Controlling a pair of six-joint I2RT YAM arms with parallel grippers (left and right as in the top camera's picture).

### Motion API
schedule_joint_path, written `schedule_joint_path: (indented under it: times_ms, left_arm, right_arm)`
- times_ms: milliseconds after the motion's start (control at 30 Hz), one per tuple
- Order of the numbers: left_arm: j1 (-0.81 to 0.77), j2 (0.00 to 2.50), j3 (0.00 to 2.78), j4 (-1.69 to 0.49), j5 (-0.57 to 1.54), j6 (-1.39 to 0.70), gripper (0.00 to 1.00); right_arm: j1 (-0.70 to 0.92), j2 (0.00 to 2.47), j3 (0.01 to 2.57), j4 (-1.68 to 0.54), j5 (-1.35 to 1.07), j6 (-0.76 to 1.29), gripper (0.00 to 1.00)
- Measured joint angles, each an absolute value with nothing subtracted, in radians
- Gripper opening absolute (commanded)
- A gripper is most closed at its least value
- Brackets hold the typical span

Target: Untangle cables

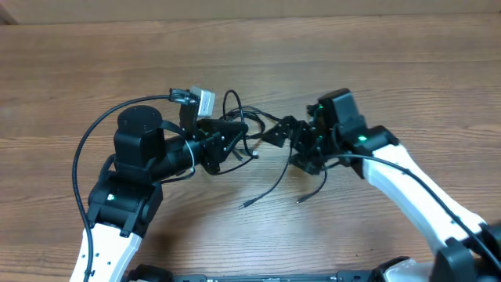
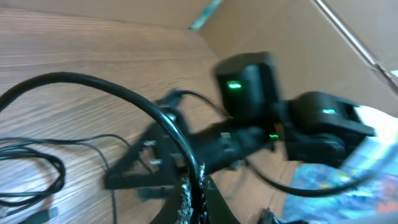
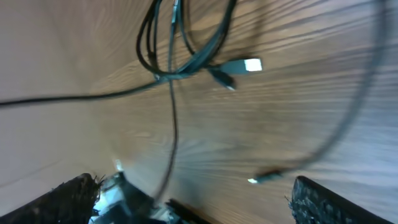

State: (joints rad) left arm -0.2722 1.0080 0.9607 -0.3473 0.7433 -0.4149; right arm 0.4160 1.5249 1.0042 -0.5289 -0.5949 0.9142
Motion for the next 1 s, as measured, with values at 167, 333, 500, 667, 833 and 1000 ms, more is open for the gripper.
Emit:
schedule_joint_path:
  times_ms: [167, 333, 500, 667, 833, 1000]
  left_arm:
    - [-0.272, 0.993, 0.961, -0.329, 0.770, -0.418, 0.04]
    - [-0.272, 0.926, 0.961, -0.282, 0.779, -0.435, 0.04]
    - [-0.272, 0.857, 0.961, -0.247, 0.785, -0.455, 0.04]
    - [-0.272, 0.805, 0.961, -0.214, 0.790, -0.476, 0.04]
    - [-0.272, 0.783, 0.961, -0.180, 0.790, -0.492, 0.04]
    - [-0.272, 0.783, 0.961, -0.178, 0.790, -0.503, 0.04]
  right_arm:
    - [0.434, 1.601, 1.004, -0.416, -0.615, 1.028, 0.94]
    - [0.462, 1.621, 1.004, -0.292, -0.622, 1.077, 0.89]
    - [0.510, 1.621, 1.004, -0.262, -0.591, 1.166, 0.86]
    - [0.553, 1.625, 1.004, -0.148, -0.541, 1.275, 0.85]
    - [0.625, 1.628, 1.004, -0.077, -0.497, 1.312, 0.85]
    - [0.691, 1.631, 1.004, -0.166, -0.429, 1.304, 0.85]
